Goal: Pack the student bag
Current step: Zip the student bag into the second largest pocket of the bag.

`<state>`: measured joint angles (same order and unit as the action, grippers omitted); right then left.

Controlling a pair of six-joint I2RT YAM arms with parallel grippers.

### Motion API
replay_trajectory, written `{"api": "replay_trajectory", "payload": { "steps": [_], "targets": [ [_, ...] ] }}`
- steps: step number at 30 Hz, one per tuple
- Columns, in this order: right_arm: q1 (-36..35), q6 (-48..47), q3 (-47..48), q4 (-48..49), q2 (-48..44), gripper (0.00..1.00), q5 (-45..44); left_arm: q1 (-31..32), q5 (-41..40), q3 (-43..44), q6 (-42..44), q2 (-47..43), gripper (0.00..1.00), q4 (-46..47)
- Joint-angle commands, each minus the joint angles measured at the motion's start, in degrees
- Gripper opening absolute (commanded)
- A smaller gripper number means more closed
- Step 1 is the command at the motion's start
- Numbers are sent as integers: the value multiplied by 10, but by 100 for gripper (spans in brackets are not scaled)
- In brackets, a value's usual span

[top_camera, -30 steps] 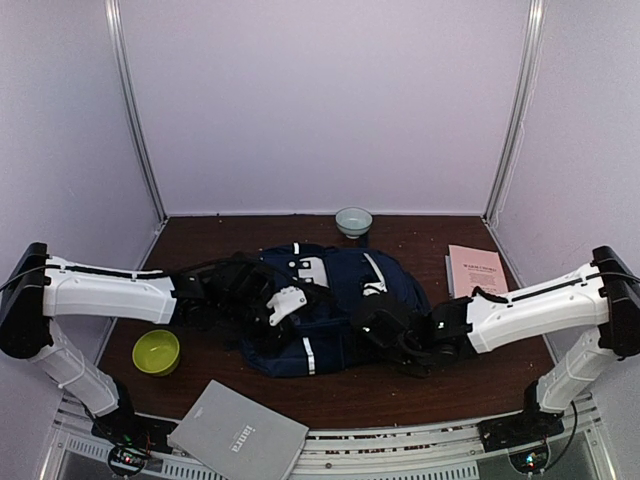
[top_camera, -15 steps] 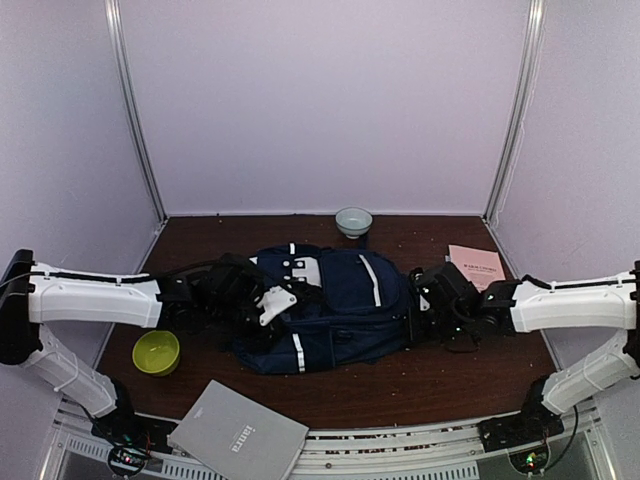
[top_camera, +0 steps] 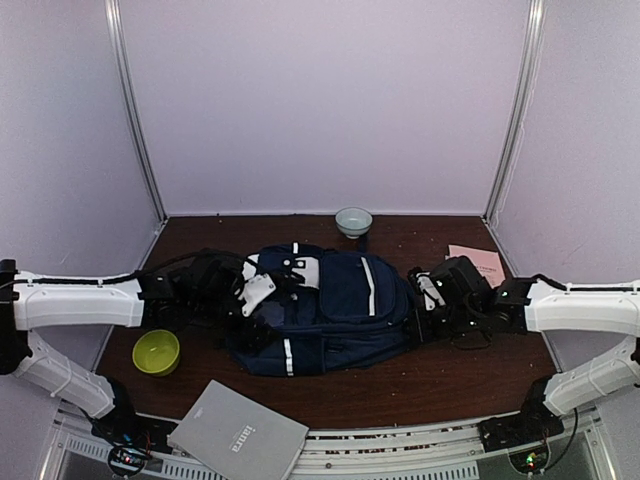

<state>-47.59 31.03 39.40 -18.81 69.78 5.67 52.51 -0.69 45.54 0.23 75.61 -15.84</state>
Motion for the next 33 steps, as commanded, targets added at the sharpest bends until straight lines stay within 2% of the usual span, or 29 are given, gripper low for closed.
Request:
{"api": "replay_trajectory", "payload": {
  "steps": [1,3,7,10,13,15,18,22,24,27,31,33],
  "targets": [
    [-41,-11,38,-19,9,0,21,115,-16,52,140,-37,98,54],
    [-49,-2,43,-12,14,0,30,169,-21,74,202,-11,98,71],
    [-54,13,36,-1,21,0,39,177,-17,191,205,128,96,38],
    [-54,22,19,10,7,0,46,178,-65,269,233,215,86,38],
    [-53,30,-2,17,-6,0,49,179,-111,335,269,281,72,52],
    [-49,32,-8,11,-11,0,47,179,-119,365,296,318,69,46],
    [-39,33,-11,-1,-16,0,50,180,-89,374,319,346,68,30],
    [-21,33,-16,0,-19,0,68,180,-34,332,331,341,67,56],
    [-15,34,-17,7,-19,0,80,180,-44,330,334,354,65,67],
    [-15,33,-13,7,-16,0,85,180,-100,364,339,391,55,56],
    [-7,32,-8,-7,-15,0,82,179,-176,381,344,417,23,54],
    [11,34,-7,-28,-17,0,73,179,-190,374,347,416,15,52]
  ]
}}
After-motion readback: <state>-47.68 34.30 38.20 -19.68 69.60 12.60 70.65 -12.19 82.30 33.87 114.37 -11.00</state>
